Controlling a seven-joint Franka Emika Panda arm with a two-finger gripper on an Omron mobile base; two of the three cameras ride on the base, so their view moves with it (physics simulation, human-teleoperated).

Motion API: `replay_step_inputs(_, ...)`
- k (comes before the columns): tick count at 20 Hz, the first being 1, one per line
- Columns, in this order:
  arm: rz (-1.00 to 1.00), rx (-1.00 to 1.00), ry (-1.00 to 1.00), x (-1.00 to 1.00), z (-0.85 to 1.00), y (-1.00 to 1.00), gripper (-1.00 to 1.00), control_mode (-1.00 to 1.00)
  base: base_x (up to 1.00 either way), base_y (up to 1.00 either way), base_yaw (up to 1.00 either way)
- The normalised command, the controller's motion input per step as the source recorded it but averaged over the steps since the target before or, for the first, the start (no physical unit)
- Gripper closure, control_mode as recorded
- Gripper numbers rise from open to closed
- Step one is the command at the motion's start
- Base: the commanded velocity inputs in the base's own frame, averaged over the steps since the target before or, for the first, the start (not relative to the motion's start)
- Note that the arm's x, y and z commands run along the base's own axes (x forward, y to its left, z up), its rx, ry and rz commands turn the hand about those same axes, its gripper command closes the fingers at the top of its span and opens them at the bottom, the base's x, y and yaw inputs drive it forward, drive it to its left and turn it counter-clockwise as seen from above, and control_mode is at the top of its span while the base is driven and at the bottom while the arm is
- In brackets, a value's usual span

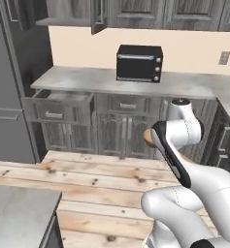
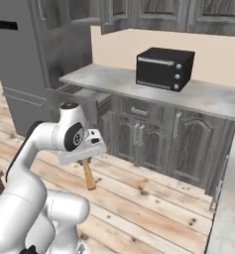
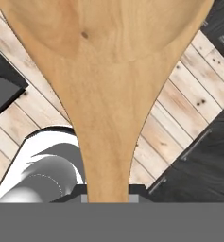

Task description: Organize the utensils by type. Pick up the wooden spoons from the counter and place them in the open cabinet. Then pick up the metallic utensils from the counter and place them in the open drawer.

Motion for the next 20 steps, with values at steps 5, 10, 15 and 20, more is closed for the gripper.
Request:
replay_step_inputs(5,0.0,0.0,0.0,0.0,0.0,0.0,1.0,1.0,0.91,0.0,0.28)
replay_step_inputs(10,0.0,0.0,0.0,0.0,0.0,0.0,1.0,1.0,0.83,0.0,0.32)
replay_step_inputs(15,0.0,0.0,0.0,0.0,0.0,0.0,1.0,1.0,0.85,0.0,0.39)
replay_step_inputs(20,0.0,0.0,0.0,0.0,0.0,0.0,1.0,1.0,0.83,0.0,0.55)
